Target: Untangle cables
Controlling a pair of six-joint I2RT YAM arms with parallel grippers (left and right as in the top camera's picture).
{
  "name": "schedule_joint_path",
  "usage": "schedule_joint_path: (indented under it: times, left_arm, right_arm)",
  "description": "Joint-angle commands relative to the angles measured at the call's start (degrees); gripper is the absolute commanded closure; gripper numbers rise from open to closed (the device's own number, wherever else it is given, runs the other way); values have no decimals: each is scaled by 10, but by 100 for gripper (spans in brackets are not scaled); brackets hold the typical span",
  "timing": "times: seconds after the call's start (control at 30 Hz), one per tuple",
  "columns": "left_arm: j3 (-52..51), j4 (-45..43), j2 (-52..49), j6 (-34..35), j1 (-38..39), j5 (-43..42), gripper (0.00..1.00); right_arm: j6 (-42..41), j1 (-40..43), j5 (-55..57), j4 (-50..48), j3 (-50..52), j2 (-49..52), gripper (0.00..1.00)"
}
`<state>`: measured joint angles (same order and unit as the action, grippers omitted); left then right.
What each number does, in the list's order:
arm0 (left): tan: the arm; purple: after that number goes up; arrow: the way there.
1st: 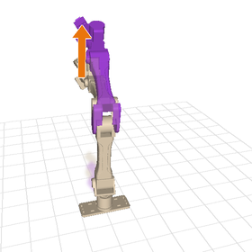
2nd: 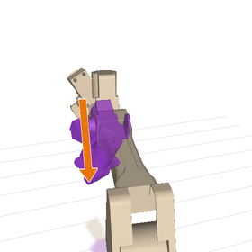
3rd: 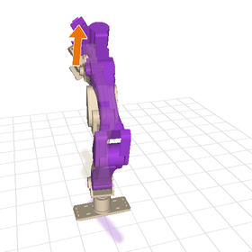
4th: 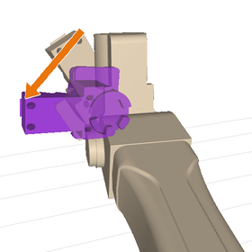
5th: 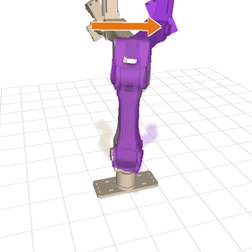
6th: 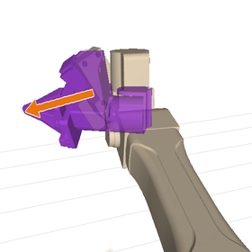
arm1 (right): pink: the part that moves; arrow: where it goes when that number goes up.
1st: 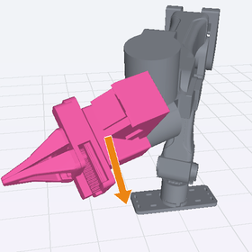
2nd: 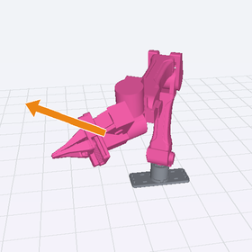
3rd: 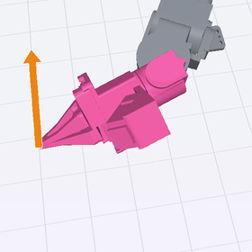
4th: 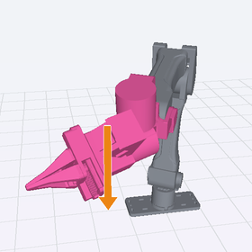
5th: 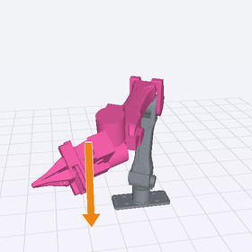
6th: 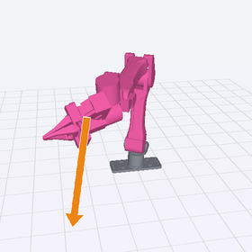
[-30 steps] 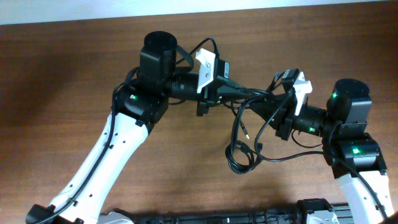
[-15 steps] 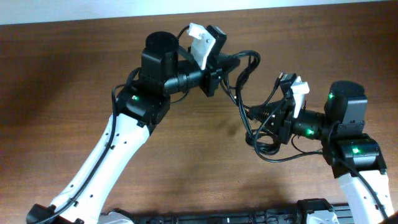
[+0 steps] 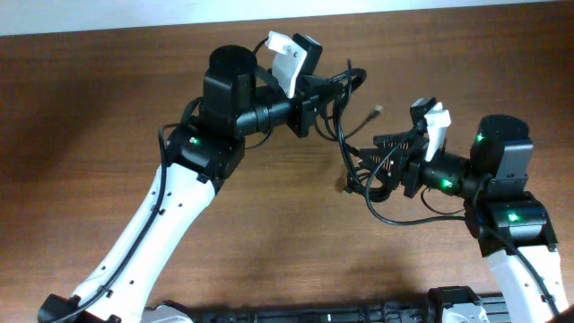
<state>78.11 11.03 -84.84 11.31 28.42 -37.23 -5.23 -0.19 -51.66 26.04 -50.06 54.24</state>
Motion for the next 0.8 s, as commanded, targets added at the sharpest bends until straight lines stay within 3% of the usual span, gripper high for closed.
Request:
schedule_joint_path:
  times: [0.0,0.23,0.5,0.67,0.7,0.73,0.77]
  left_arm:
    - [7,-5,16,9,8,-68,100]
    - [7,-18,16,9,49,-68,100]
    - [7,-18,16,9,50,-130,100]
    - [7,-21,16,8,68,-127,100]
    - [7,-20,16,9,71,-101,100]
    - [7,-19,16,9,71,-76,100]
    - [7,-20,16,9,71,-65,100]
  right_arm:
    - [-28,-2,3,-27,-4,-1,50]
    - [-28,-2,32,-32,-4,-1,50]
    - [-28,-2,58,-38,-4,-1,51]
    - [-28,-2,56,-71,-4,-1,77]
    - [-28,-2,53,-70,-4,-1,90]
    - [-28,-2,46,-70,-4,-1,96]
    - [-28,-2,40,-70,-4,-1,96]
